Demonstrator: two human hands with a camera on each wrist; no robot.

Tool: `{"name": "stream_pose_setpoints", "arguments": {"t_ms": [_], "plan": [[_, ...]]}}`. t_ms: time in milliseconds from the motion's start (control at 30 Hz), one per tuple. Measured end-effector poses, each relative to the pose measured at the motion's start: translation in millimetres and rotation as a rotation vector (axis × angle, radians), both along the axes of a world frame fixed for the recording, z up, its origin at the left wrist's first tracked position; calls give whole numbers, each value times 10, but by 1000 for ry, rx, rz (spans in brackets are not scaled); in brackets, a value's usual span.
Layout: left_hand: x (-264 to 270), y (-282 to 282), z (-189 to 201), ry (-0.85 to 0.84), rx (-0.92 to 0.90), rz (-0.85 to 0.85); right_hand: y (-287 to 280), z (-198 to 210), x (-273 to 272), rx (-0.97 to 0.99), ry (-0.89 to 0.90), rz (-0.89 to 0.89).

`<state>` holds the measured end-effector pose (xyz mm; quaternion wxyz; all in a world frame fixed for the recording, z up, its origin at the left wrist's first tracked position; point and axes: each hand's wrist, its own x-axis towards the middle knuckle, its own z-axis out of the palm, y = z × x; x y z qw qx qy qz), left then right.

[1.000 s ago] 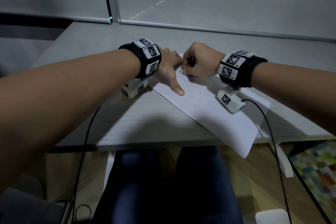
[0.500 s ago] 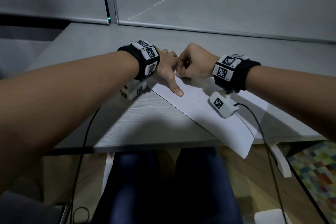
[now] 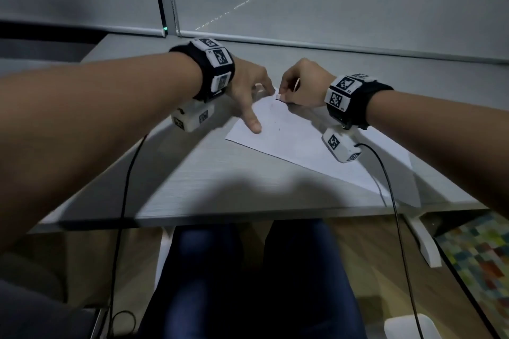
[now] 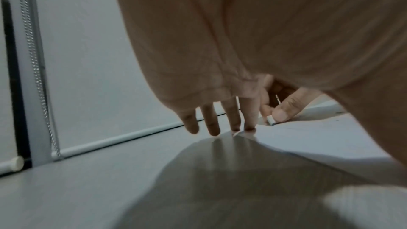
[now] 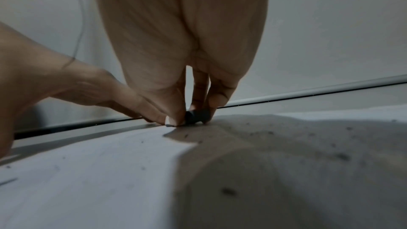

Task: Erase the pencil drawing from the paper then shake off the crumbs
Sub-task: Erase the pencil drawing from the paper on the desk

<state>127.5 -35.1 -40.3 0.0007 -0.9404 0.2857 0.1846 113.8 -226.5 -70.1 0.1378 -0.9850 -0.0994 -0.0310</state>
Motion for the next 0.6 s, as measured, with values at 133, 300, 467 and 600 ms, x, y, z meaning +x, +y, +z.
{"name": "stream_pose_setpoints", "arguments": {"t_ms": [133, 300, 467, 600], "plan": [[51, 88, -98, 29, 15, 13, -14, -12, -17, 24, 1, -19], [70, 14, -74, 32, 75, 11, 111, 7, -128, 18, -6, 65], [74, -75, -44, 1, 81, 21, 193, 53, -197, -19, 48, 171], [83, -77, -51, 29, 85, 16, 186, 70, -46, -13, 13, 51]]}}
